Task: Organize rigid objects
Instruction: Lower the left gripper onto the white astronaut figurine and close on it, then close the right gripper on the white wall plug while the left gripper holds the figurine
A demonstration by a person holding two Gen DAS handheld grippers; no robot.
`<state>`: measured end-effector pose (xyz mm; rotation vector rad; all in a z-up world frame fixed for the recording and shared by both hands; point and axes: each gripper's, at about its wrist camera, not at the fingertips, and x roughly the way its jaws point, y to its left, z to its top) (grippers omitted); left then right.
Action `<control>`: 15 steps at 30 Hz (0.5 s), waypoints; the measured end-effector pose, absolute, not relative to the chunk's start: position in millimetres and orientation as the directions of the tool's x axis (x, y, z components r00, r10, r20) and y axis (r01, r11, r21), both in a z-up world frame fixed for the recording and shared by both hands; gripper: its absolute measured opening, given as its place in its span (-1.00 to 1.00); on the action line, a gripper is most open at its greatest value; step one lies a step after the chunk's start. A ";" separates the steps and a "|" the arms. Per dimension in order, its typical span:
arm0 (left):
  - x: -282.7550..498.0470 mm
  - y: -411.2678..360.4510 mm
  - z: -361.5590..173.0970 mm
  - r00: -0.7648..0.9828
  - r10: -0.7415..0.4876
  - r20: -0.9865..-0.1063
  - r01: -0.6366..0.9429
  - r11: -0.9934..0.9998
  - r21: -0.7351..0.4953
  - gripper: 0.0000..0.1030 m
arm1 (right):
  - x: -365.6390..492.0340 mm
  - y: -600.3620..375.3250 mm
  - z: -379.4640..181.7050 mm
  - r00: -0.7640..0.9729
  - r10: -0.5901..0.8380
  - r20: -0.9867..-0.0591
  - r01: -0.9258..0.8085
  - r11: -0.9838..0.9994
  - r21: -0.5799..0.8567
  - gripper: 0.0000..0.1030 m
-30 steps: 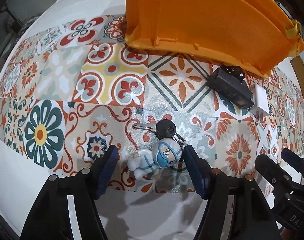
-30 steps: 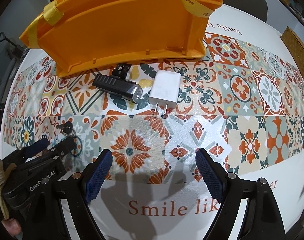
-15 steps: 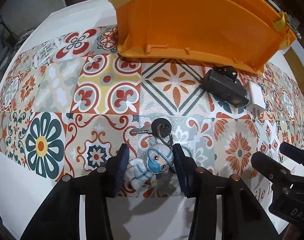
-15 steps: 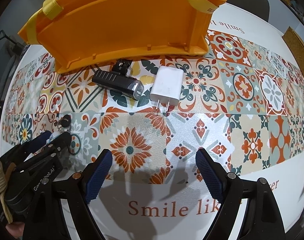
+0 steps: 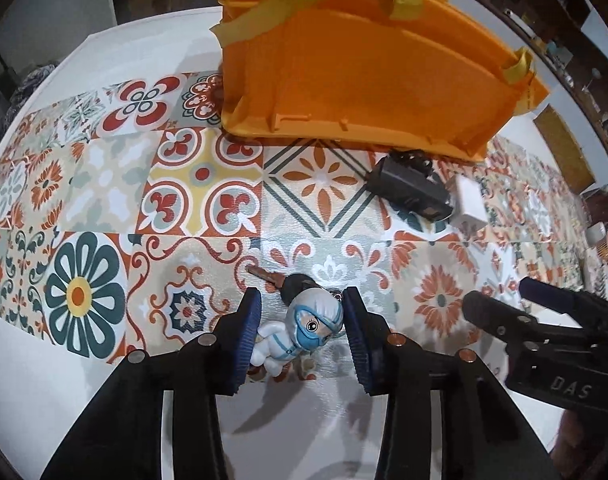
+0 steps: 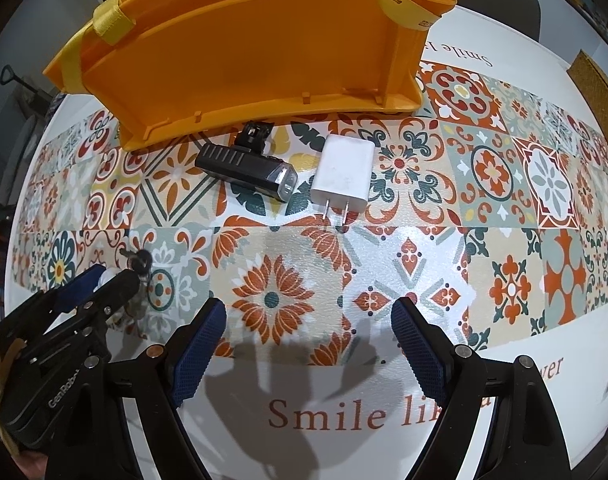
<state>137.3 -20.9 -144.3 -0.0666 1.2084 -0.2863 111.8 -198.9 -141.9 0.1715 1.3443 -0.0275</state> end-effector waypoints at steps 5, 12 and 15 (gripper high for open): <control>135.2 -20.5 -131.4 0.340 -0.271 -0.901 0.192 0.957 -0.216 -0.19 | 113.0 -200.7 -138.7 0.235 0.092 -0.968 0.124 0.985 0.123 0.65; 135.0 -25.7 -112.8 0.374 -0.285 -0.882 0.210 0.953 -0.218 -0.19 | 114.7 -207.1 -131.0 0.266 0.110 -0.958 0.134 0.980 0.150 0.65; 136.1 -30.2 -107.2 0.386 -0.289 -0.876 0.218 0.951 -0.218 -0.19 | 115.6 -213.0 -127.2 0.288 0.125 -0.950 0.145 0.974 0.172 0.65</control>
